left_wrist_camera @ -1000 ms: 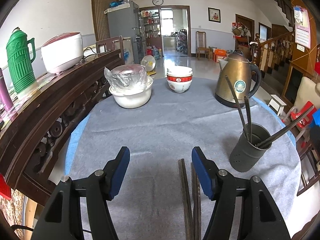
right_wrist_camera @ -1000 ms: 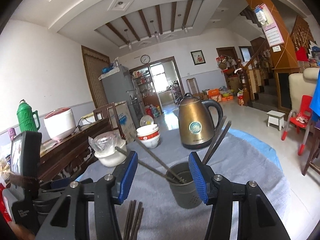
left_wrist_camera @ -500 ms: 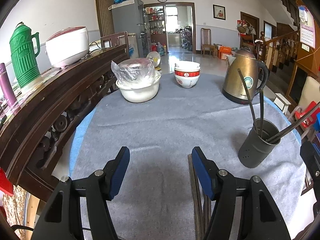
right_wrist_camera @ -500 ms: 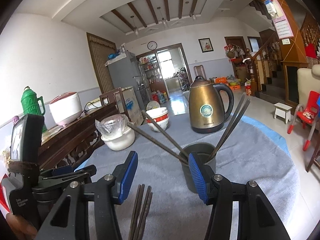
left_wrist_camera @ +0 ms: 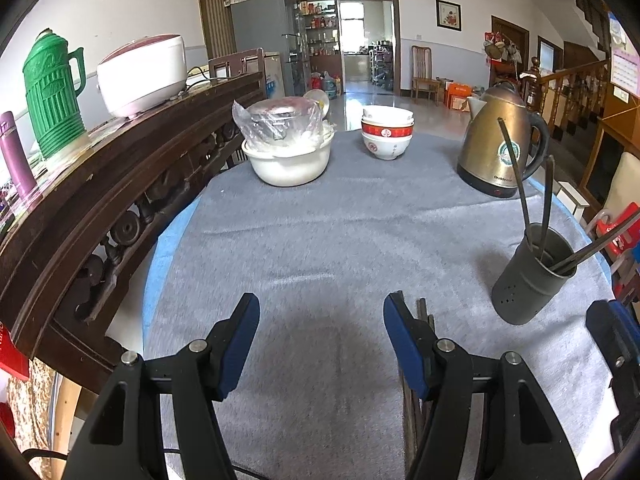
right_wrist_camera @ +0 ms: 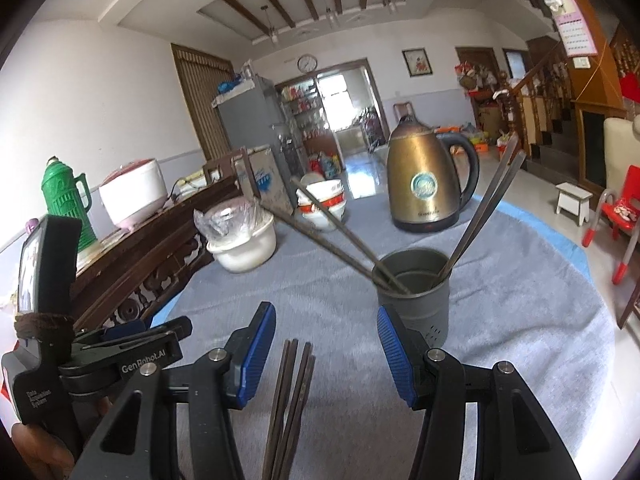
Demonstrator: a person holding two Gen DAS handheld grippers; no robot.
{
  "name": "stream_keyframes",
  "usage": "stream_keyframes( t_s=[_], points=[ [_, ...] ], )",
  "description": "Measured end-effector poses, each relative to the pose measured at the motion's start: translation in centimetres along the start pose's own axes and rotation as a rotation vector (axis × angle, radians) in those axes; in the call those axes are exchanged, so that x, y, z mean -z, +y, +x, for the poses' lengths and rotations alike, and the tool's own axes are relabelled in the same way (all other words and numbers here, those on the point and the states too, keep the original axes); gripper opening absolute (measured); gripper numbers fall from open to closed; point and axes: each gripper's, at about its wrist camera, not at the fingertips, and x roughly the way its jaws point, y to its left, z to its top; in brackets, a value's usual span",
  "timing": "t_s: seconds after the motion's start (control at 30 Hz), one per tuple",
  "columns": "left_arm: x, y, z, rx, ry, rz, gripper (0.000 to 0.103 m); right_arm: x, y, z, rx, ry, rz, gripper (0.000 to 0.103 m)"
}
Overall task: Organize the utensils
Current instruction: 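Move both open tools over the dark chopsticks lying on the cloth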
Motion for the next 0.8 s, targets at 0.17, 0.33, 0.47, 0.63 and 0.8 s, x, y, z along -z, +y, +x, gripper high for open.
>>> stream_keyframes(
  t_s=[0.17,0.33,0.47,0.63,0.8],
  points=[
    [0.2,0.1,0.5,-0.005,0.019,0.000,0.065,0.7,0.7,1.7,-0.016,0.096,-0.025,0.057],
    [0.6,0.4,1.1,-0.014,0.046,-0.002,0.065,1.7,1.5,2.5,-0.023,0.143,-0.056,0.057],
    [0.9,0.7,1.7,-0.020,0.067,-0.010,0.065,2.1,1.8,2.9,-0.025,0.162,-0.070,0.057],
    [1.0,1.1,2.1,-0.022,0.083,-0.018,0.065,2.4,1.6,3.2,-0.023,0.180,-0.066,0.057],
    [1.1,1.4,2.5,-0.023,0.097,-0.028,0.065,2.5,1.7,3.5,-0.024,0.195,-0.067,0.057]
  ],
)
